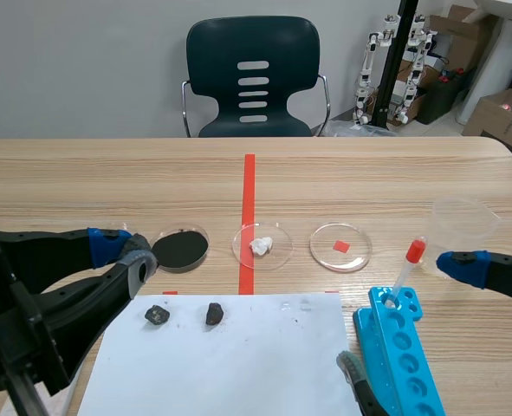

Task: Put the right mineral back

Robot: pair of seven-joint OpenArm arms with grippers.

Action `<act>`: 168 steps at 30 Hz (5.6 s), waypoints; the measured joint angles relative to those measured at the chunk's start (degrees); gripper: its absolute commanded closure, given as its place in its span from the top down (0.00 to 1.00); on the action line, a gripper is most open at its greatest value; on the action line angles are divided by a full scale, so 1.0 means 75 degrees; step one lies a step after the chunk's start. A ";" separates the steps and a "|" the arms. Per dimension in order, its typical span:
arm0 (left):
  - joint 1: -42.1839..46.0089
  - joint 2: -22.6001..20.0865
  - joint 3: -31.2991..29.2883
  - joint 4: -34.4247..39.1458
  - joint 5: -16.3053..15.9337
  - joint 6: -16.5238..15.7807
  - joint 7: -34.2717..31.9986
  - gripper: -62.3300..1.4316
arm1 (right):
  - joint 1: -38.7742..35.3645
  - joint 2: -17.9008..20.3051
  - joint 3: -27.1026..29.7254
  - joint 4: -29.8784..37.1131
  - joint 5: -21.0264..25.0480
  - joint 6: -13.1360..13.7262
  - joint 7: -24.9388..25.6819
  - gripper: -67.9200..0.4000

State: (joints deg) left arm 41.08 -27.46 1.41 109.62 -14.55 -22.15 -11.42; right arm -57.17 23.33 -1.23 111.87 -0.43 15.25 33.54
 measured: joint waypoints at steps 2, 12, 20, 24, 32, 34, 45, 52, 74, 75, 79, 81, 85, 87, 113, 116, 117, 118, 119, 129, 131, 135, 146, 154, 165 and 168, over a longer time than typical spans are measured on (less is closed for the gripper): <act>0.0000 0.0000 0.0000 0.0000 0.0000 0.0000 0.0000 0.23 | 0.0000 0.0000 0.0000 0.0000 0.0000 0.0000 0.0000 1.00; 0.0000 0.0000 0.0000 0.0000 0.0000 0.0000 0.0009 0.23 | 0.0000 0.0000 0.0000 0.0000 0.0000 0.0000 0.0000 1.00; 0.0000 0.0000 0.0000 0.0000 0.0000 0.0000 0.0009 0.23 | 0.0000 0.0000 0.0000 0.0000 0.0000 0.0000 0.0000 1.00; 0.0000 0.0000 0.0000 0.0000 0.0000 0.0000 0.0009 0.23 | 0.0000 0.0000 0.0000 0.0000 0.0000 0.0000 0.0000 1.00; 0.0000 0.0000 0.0003 0.0000 0.0000 0.0000 0.0009 0.23 | 0.0000 0.0000 0.0000 0.0000 0.0000 0.0000 0.0000 1.00; 0.0000 0.0000 0.0012 0.0000 0.0000 0.0000 0.0009 0.23 | 0.0000 0.0000 0.0000 0.0000 0.0000 0.0000 0.0000 1.00; 0.0000 -0.0003 0.0146 0.0000 0.0000 0.0000 0.0058 0.23 | 0.0000 0.0000 0.0000 0.0000 0.0000 0.0000 0.0000 1.00; -0.0571 -0.0391 0.0705 -0.0003 -0.0679 -0.0020 0.1789 0.23 | 0.0000 0.0000 0.0000 0.0000 0.0000 0.0000 0.0003 1.00; -0.5246 -0.0052 0.5764 -0.2183 -0.2553 0.4086 0.4433 0.23 | 0.0000 0.0000 0.0000 0.0000 0.0000 0.0000 0.0000 1.00; -0.5403 0.0093 0.5916 -0.2349 -0.2556 0.4229 0.4517 0.23 | 0.0000 0.0000 0.0000 0.0000 -0.0003 0.0000 0.0003 1.00; -0.5963 0.0755 0.6266 -0.2955 -0.2340 0.4835 0.5094 0.23 | 0.0000 0.0000 0.0000 0.0000 0.0000 0.0000 0.0000 1.00; -0.6190 0.1139 0.6280 -0.3284 -0.2133 0.5161 0.5479 0.23 | 0.0000 0.0000 0.0000 0.0000 -0.0003 0.0000 0.0000 1.00; -0.6610 0.1874 0.6248 -0.3966 -0.1859 0.5217 0.6315 0.23 | 0.0000 0.0000 0.0000 0.0000 -0.0003 0.0000 0.0000 1.00; -0.6790 0.2209 0.6245 -0.4304 -0.1836 0.5217 0.6615 0.23 | 0.0000 0.0000 0.0000 0.0000 0.0000 0.0000 0.0003 1.00; -0.7682 0.3515 0.6041 -0.6604 -0.1466 0.5872 0.7265 0.23 | 0.0000 0.0000 0.0000 0.0000 0.0000 0.0000 0.0000 1.00; -0.7682 0.3520 0.6041 -0.6604 -0.1466 0.5869 0.7318 0.23 | 0.0000 0.0000 0.0000 0.0000 0.0000 0.0000 0.0000 1.00; -0.7679 0.3518 0.6041 -0.6604 -0.1466 0.5869 0.7361 0.23 | 0.0000 0.0000 0.0000 0.0000 0.0000 0.0000 0.0000 1.00; -0.7679 0.3518 0.6041 -0.6604 -0.1466 0.5869 0.7367 0.23 | 0.0000 0.0000 0.0000 0.0000 0.0000 0.0000 0.0000 1.00; -0.7679 0.3518 0.6041 -0.6604 -0.1466 0.5869 0.7385 0.23 | 0.0000 0.0000 0.0000 0.0000 0.0000 0.0000 0.0000 1.00; -0.7679 0.3558 0.6044 -0.6604 -0.1472 0.5799 0.7309 0.38 | 0.0000 0.0000 0.0000 0.0000 0.0000 0.0000 0.0003 1.00; -0.7679 0.3579 0.6044 -0.6604 -0.1469 0.5805 0.7294 0.38 | 0.0000 0.0000 0.0000 0.0000 0.0000 0.0000 0.0000 1.00; -0.7679 0.3602 0.6044 -0.6604 -0.1475 0.5799 0.7277 0.54 | 0.0000 0.0000 0.0000 0.0000 0.0000 0.0000 0.0000 1.00; -0.7638 0.3593 0.6041 -0.6525 -0.1472 0.5805 0.6420 1.00 | 0.0000 0.0000 0.0000 0.0000 0.0000 0.0000 0.0000 1.00; -0.7251 0.3279 0.6044 -0.5409 -0.1498 0.5805 0.5796 1.00 | 0.0000 0.0000 0.0000 0.0000 0.0000 0.0000 0.0003 1.00; -0.7227 0.3235 0.6041 -0.5310 -0.1495 0.5805 0.5715 1.00 | 0.0000 0.0000 0.0000 0.0000 0.0000 0.0000 0.0000 1.00; -0.7227 0.3235 0.6041 -0.5310 -0.1495 0.5805 0.5715 1.00 | 0.0000 0.0000 0.0000 0.0000 0.0000 0.0000 0.0000 1.00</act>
State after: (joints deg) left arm -13.13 -3.20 46.72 69.80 -25.76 21.39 31.44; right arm -57.17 23.33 -1.23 111.87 -0.43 15.25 33.54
